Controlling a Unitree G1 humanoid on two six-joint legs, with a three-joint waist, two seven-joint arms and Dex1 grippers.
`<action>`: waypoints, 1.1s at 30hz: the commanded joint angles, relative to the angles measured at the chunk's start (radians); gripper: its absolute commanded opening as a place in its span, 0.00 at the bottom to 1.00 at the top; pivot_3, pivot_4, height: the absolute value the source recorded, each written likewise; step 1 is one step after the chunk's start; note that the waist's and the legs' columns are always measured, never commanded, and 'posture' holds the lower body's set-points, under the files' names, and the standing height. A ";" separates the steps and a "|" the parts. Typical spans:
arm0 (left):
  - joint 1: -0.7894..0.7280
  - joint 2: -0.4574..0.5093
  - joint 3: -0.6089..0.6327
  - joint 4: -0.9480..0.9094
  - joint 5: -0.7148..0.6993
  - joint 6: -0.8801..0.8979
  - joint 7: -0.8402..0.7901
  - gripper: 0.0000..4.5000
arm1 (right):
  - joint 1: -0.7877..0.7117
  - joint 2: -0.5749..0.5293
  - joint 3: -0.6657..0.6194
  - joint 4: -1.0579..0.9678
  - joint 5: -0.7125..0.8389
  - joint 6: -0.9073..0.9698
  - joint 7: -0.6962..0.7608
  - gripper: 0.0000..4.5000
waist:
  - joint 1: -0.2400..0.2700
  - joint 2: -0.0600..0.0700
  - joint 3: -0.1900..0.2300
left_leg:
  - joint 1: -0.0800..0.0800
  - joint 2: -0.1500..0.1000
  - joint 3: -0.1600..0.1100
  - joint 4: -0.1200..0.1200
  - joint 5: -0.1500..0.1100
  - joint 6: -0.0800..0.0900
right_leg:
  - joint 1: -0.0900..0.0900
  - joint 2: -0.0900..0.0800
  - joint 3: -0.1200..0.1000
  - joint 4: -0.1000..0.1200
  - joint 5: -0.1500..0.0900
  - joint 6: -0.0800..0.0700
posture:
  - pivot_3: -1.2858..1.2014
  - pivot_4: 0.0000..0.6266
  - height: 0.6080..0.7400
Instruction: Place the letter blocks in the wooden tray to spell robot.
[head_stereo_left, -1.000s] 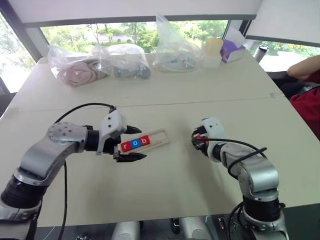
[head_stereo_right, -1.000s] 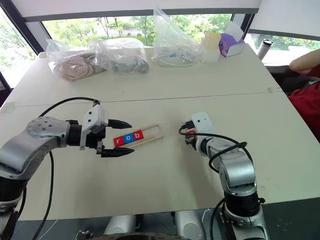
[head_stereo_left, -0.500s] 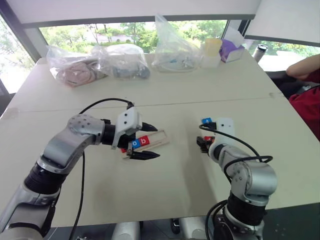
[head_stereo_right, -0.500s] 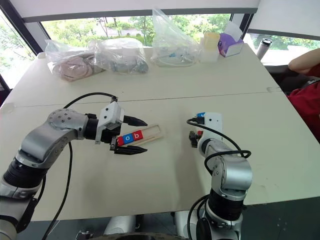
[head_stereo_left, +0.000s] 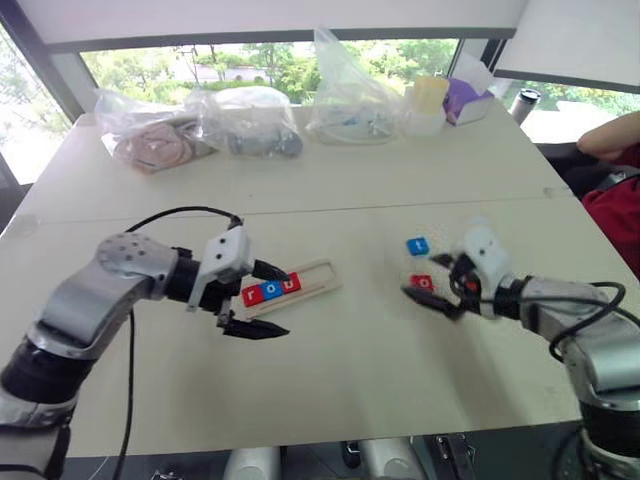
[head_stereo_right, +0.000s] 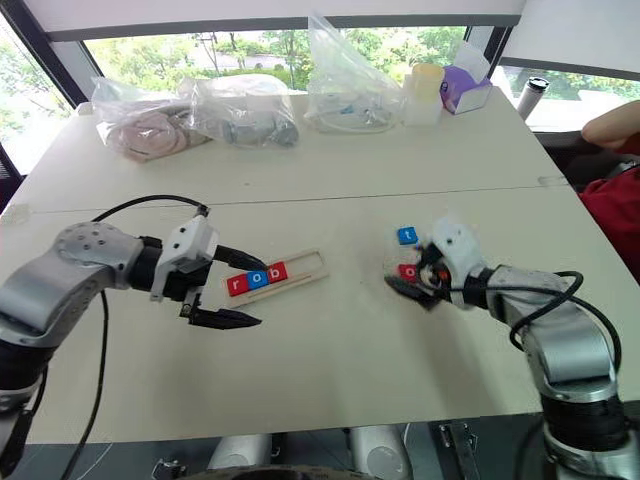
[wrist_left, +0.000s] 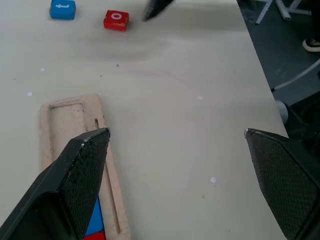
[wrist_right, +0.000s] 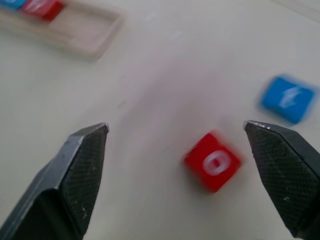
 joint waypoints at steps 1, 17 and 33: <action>0.017 0.029 0.055 -0.036 -0.008 0.005 0.017 1.00 | -0.060 -0.055 0.067 0.189 -0.063 -0.304 0.129 0.99 | -0.004 -0.001 0.000 | 0.000 0.000 0.001 0.001 0.000 0.000 | 0.000 0.000 0.001 0.000 -0.001 -0.002 | 0.52 0.24 1.00; 0.152 0.092 0.181 -0.132 -0.051 0.078 0.117 1.00 | -0.383 -0.005 0.223 0.855 -0.196 -0.839 0.306 0.87 | 0.007 -0.001 0.001 | 0.001 0.000 0.000 0.002 0.000 -0.001 | 0.001 0.000 0.000 0.004 0.001 -0.001 | 0.52 0.24 1.00; 0.256 0.142 0.232 -0.057 0.000 0.030 0.144 1.00 | -0.553 0.232 0.301 0.538 -0.081 -0.430 0.264 0.26 | -0.015 0.000 0.002 | 0.011 0.003 -0.001 0.000 0.001 -0.001 | 0.005 0.001 0.001 0.008 0.001 -0.005 | 0.52 0.24 1.00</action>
